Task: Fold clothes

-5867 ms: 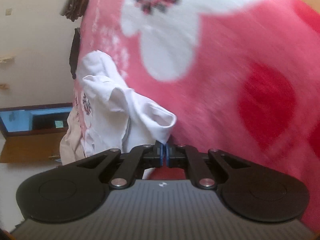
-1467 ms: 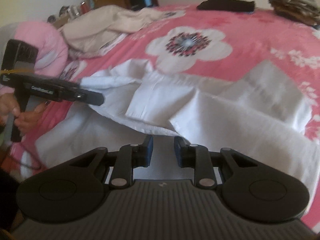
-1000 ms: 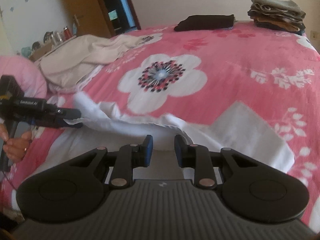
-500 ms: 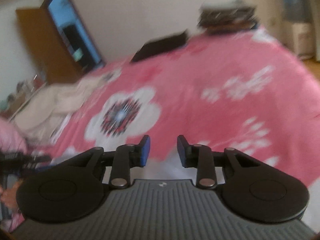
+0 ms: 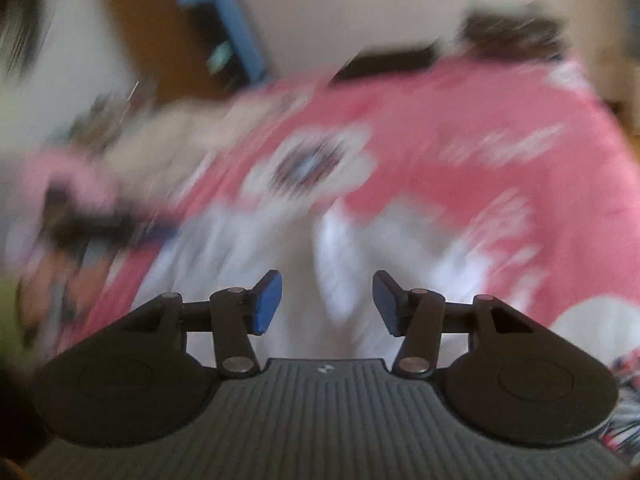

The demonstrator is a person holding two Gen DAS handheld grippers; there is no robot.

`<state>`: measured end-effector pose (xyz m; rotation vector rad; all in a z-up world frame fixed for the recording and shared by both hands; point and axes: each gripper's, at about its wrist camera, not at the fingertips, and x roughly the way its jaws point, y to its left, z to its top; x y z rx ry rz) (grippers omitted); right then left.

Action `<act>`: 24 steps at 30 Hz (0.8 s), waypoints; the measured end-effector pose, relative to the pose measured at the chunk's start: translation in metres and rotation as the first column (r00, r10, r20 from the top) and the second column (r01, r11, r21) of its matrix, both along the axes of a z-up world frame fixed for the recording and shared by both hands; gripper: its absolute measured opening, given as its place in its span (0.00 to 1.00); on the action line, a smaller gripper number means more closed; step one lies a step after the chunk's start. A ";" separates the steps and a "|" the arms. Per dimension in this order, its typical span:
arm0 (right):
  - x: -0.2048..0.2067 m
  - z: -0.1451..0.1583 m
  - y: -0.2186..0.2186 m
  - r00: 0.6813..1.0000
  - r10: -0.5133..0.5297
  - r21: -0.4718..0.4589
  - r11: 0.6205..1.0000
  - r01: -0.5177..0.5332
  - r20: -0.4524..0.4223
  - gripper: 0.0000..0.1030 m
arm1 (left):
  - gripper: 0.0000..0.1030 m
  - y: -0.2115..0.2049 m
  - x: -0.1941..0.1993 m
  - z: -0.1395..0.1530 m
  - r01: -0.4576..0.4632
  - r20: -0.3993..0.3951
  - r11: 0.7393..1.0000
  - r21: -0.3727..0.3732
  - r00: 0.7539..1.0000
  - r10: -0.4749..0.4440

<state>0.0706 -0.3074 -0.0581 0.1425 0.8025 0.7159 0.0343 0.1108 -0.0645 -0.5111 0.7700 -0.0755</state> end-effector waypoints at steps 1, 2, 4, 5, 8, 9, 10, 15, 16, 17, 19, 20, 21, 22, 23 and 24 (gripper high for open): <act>0.000 -0.008 0.008 0.999 0.037 -0.016 0.999 -0.038 -0.037 0.48 | 0.56 -0.002 0.000 0.000 0.006 -0.002 1.000 0.013 1.000 -0.006; 0.003 -0.016 0.014 0.997 0.049 -0.052 0.997 -0.052 -0.063 0.46 | 0.56 -0.005 0.000 -0.001 0.012 -0.005 1.000 0.026 1.000 -0.012; 0.016 -0.025 0.016 0.999 -0.021 -0.118 0.993 0.015 -0.049 0.46 | 0.56 -0.009 -0.001 -0.001 0.023 -0.009 0.999 0.046 1.000 -0.023; 0.023 -0.026 0.012 0.997 -0.071 -0.119 0.991 0.067 -0.029 0.46 | 0.56 -0.010 -0.001 -0.001 0.026 -0.009 0.998 0.051 1.000 -0.026; 0.054 -0.016 -0.019 0.955 -0.295 0.007 0.955 0.295 0.024 0.47 | 0.56 -0.010 -0.002 0.000 0.025 -0.009 0.998 0.060 1.000 -0.025; 0.062 -0.010 -0.029 0.935 -0.353 0.043 0.935 0.351 0.043 0.47 | 0.56 -0.009 -0.002 0.001 0.022 -0.008 0.998 0.061 1.000 -0.021; 0.069 -0.003 -0.039 0.912 -0.407 0.080 0.912 0.402 0.061 0.48 | 0.56 -0.009 -0.003 0.001 0.018 -0.008 0.998 0.062 1.000 -0.018; 0.064 0.010 -0.062 0.874 -0.482 0.230 0.859 0.458 0.059 0.49 | 0.56 -0.008 -0.004 0.000 0.010 -0.007 0.996 0.086 1.000 -0.010; 0.060 0.008 -0.060 0.885 -0.464 0.229 0.866 0.443 0.044 0.49 | 0.57 -0.009 -0.003 0.000 0.015 -0.007 0.994 0.105 1.000 -0.015; 0.056 0.005 -0.058 0.896 -0.443 0.226 0.876 0.426 0.027 0.49 | 0.57 -0.011 -0.001 0.001 0.024 -0.008 0.990 0.140 1.000 -0.023; 0.046 -0.003 -0.046 0.922 -0.386 0.197 0.905 0.377 0.009 0.49 | 0.57 -0.016 0.002 0.001 0.041 -0.006 0.976 0.212 0.999 -0.041; 0.046 -0.006 -0.040 0.935 -0.356 0.186 0.919 0.349 0.004 0.49 | 0.58 -0.018 0.005 0.000 0.051 -0.008 0.971 0.234 0.999 -0.051; 0.046 -0.008 -0.034 0.946 -0.325 0.174 0.931 0.320 -0.001 0.49 | 0.58 -0.019 0.007 0.000 0.061 -0.012 0.967 0.247 0.998 -0.060; 0.050 -0.013 -0.031 0.946 -0.325 0.153 0.934 0.322 -0.010 0.49 | 0.58 -0.022 0.008 -0.002 0.070 -0.017 0.963 0.261 0.998 -0.068; 0.054 -0.017 -0.027 0.944 -0.329 0.130 0.935 0.329 -0.020 0.48 | 0.58 -0.024 0.010 -0.003 0.078 -0.021 0.958 0.275 0.997 -0.075; 0.058 -0.021 -0.024 0.942 -0.334 0.107 0.936 0.335 -0.030 0.47 | 0.58 -0.026 0.011 -0.004 0.083 -0.024 0.953 0.290 0.997 -0.080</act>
